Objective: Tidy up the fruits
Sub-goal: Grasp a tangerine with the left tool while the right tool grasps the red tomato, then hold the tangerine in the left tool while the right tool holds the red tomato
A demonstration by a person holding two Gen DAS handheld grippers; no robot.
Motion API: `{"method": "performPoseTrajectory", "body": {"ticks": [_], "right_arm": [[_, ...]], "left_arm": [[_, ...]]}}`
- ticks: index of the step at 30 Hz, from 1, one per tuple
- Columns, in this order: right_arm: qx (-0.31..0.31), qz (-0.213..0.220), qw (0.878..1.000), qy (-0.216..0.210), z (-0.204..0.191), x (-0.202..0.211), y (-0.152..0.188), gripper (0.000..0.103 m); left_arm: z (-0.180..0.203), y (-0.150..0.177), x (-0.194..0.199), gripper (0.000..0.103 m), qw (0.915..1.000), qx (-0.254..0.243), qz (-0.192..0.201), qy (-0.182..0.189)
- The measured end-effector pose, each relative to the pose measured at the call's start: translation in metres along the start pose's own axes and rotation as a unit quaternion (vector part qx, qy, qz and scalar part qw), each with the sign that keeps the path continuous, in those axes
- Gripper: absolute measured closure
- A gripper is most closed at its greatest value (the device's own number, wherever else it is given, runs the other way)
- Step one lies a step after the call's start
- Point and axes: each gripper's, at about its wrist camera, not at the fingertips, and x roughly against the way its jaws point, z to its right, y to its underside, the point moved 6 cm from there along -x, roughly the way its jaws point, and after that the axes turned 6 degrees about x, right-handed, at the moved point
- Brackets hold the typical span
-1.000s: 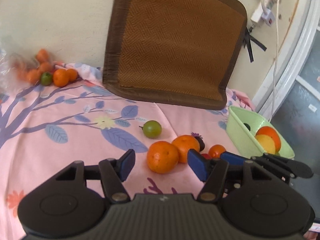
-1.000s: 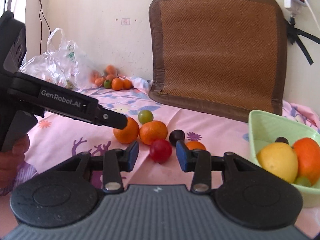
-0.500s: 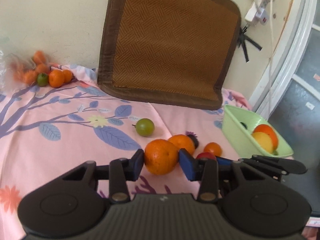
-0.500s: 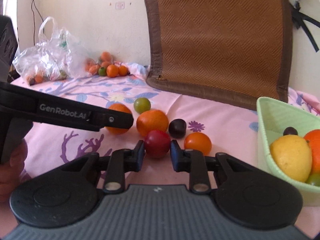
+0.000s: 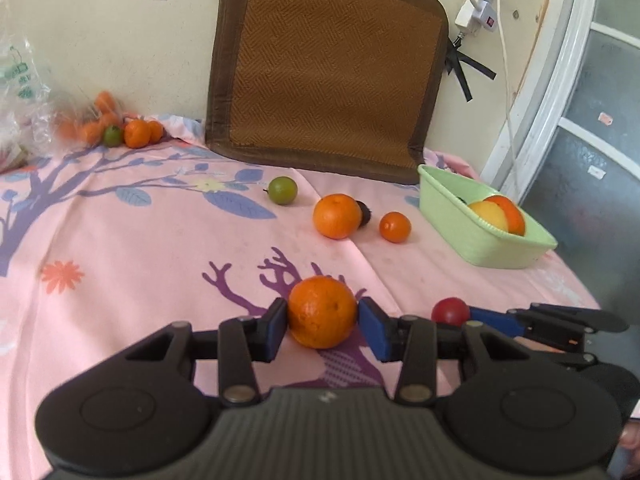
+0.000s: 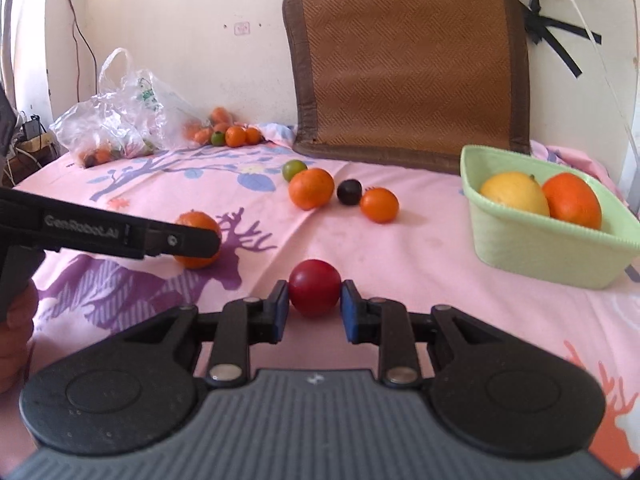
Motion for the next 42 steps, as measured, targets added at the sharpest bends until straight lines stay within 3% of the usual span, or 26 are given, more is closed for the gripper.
{"method": "performPoseTrajectory", "body": {"ticks": [21,42], "right_arm": [[0.004,0.001,1.0,0.004,-0.0025,-0.0004,0.0024,0.07],[0.003,0.001,1.0,0.005,-0.0025,-0.0002,0.0028,0.07]], "left_arm": [[0.0018,0.0031,-0.0019,0.054,0.9999,-0.009,-0.002,-0.008],[0.0018,0.0033,-0.0018,0.053,0.9999,-0.008,-0.002,-0.008]]}}
